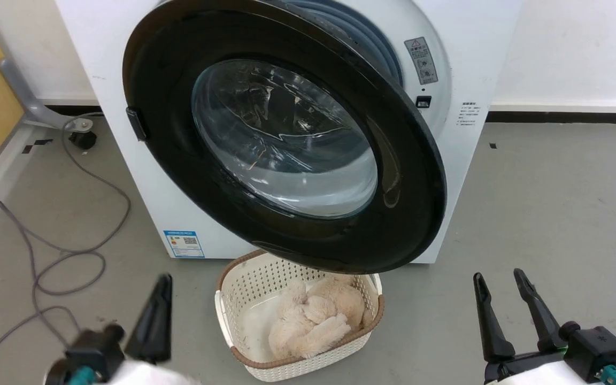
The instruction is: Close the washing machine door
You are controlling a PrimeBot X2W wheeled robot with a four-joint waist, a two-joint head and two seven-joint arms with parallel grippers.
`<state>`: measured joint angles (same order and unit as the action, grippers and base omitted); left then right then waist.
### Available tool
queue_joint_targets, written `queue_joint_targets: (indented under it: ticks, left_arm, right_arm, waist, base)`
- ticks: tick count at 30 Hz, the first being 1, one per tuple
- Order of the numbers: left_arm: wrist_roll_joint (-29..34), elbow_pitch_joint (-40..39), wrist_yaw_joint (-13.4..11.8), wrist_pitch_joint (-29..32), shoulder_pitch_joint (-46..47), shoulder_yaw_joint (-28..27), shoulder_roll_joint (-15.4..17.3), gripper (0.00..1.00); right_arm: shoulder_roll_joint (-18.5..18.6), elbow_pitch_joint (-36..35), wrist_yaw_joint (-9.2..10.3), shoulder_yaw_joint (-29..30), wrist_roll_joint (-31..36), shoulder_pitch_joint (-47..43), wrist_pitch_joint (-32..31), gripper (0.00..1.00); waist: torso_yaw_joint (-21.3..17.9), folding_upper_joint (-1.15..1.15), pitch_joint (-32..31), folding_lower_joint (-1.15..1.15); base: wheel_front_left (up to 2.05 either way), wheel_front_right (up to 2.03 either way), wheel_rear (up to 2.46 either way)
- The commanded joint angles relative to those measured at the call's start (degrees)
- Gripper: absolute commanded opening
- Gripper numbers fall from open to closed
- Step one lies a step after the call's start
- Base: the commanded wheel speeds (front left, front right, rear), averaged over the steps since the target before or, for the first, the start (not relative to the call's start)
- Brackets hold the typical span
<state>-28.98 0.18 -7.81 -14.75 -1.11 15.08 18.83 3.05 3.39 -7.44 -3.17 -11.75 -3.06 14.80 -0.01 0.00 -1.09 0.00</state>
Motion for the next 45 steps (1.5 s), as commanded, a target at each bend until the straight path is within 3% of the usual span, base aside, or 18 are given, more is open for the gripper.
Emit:
queue_joint_targets:
  ticks: [1, 16, 17, 18, 19, 26, 37, 45]
  left_arm:
    - [2.22, 0.27, 0.5, -0.24, -1.37, 0.19, -0.13, 1.0]
    - [11.5, 0.31, 5.63, -0.24, -3.8, -2.12, -5.75, 1.0]
    - [11.93, 0.28, 5.93, -0.24, -3.72, -2.25, -6.14, 1.0]
    - [12.35, 0.27, 6.24, -0.25, -3.59, -2.36, -6.51, 1.0]
    - [12.75, 0.27, 6.54, -0.25, -3.4, -2.44, -6.89, 1.0]
    - [14.73, 0.52, 8.51, -0.25, -1.56, -3.08, -9.63, 1.0]
    - [16.97, 1.06, 11.21, -0.25, 2.22, -4.67, -12.38, 1.0]
    - [17.89, 1.06, 12.48, -0.25, 4.97, -5.31, -14.07, 1.0]
  right_arm:
    - [-0.02, -0.22, -0.05, -0.17, 0.32, -0.85, 0.2, 1.0]
    - [0.65, -0.33, -0.05, -0.74, -0.28, -0.99, 0.2, 1.0]
    - [0.95, -0.36, -0.05, -0.99, -0.35, -0.94, 0.2, 0.62]
    - [1.32, -0.57, -0.05, -1.3, -0.48, -0.73, 0.2, 0.18]
    - [1.88, -0.87, -0.05, -1.86, -0.74, -0.47, 0.2, 0.0]
    - [8.42, -0.5, -0.05, -7.31, -1.79, 4.55, 0.2, 0.0]
    - [21.11, 5.78, -0.05, -16.04, -9.08, 22.69, -3.6, 0.0]
    - [26.15, 12.56, -0.05, -16.45, -16.09, 32.87, -5.98, 0.0]
  waist:
    - [0.24, 0.0, -0.03, 0.0]
    - [2.56, 0.0, 0.85, 0.0]
    - [2.81, 0.0, 1.04, 0.0]
    - [3.1, 0.0, 1.33, 0.0]
    - [3.4, 0.0, 1.67, 0.0]
    - [5.96, 0.0, 5.42, 0.0]
    - [9.4, 0.0, 12.02, 0.0]
    - [12.04, 0.0, 16.14, 0.0]
  base:
    - [0.0, 0.0, 0.0]
    - [0.0, 0.0, 0.0]
    - [0.0, 0.0, 0.0]
    - [0.0, 0.0, 0.0]
    - [0.0, 0.0, 0.0]
    - [0.0, 0.0, 0.0]
    - [0.0, 0.0, 0.0]
    - [0.0, 0.0, 0.0]
